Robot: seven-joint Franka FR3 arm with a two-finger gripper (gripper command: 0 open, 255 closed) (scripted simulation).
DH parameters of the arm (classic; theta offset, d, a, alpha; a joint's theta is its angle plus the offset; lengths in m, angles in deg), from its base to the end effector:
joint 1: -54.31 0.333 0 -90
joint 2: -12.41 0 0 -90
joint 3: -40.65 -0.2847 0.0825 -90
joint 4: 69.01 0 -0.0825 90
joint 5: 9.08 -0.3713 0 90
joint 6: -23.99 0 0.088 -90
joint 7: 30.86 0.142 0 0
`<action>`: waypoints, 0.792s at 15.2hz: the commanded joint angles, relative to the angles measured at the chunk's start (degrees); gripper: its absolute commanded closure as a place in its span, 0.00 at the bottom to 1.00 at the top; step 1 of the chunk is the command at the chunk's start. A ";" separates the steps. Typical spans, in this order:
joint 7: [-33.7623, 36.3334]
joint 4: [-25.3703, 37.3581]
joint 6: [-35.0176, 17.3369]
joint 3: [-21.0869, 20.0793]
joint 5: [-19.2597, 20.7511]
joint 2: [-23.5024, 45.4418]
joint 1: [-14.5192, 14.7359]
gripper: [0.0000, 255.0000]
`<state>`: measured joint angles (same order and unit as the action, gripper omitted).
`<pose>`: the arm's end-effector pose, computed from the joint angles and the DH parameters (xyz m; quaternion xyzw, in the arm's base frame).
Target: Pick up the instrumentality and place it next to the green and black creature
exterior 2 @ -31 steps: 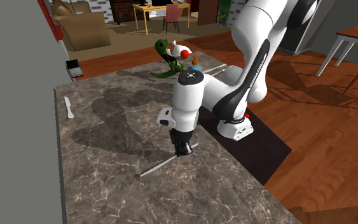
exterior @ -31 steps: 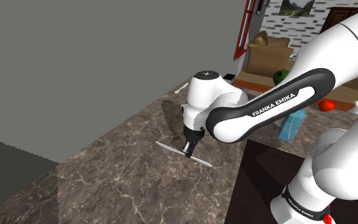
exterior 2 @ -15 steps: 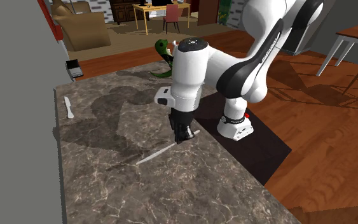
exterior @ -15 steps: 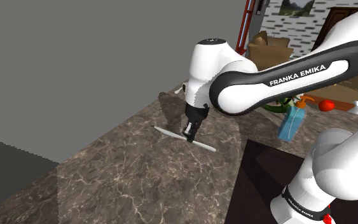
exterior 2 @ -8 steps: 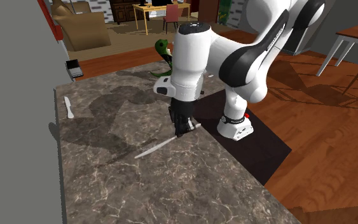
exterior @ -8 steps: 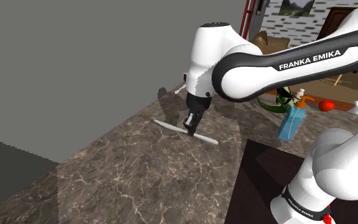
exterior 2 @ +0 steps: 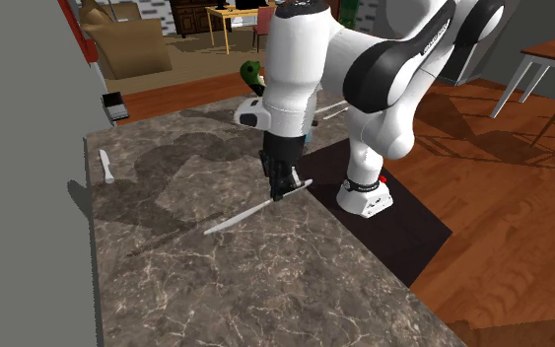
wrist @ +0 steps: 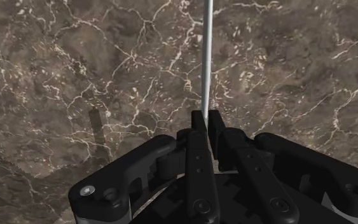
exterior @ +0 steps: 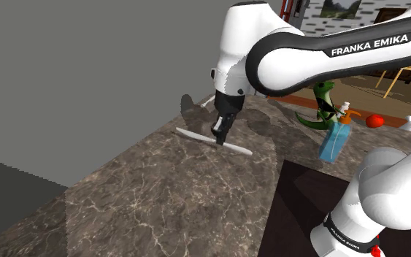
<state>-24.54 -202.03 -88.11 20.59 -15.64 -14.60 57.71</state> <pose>0.3889 0.1856 0.4558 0.9922 0.1153 0.0466 0.0135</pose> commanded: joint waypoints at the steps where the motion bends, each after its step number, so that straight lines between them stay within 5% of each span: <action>1: -0.14 1.60 1.87 0.28 0.10 -0.26 -0.07 1.00; 12: -0.25 10.11 10.29 1.11 0.67 -0.16 -0.46 1.00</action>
<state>-24.65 -192.69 -78.68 21.51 -15.03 -14.68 57.31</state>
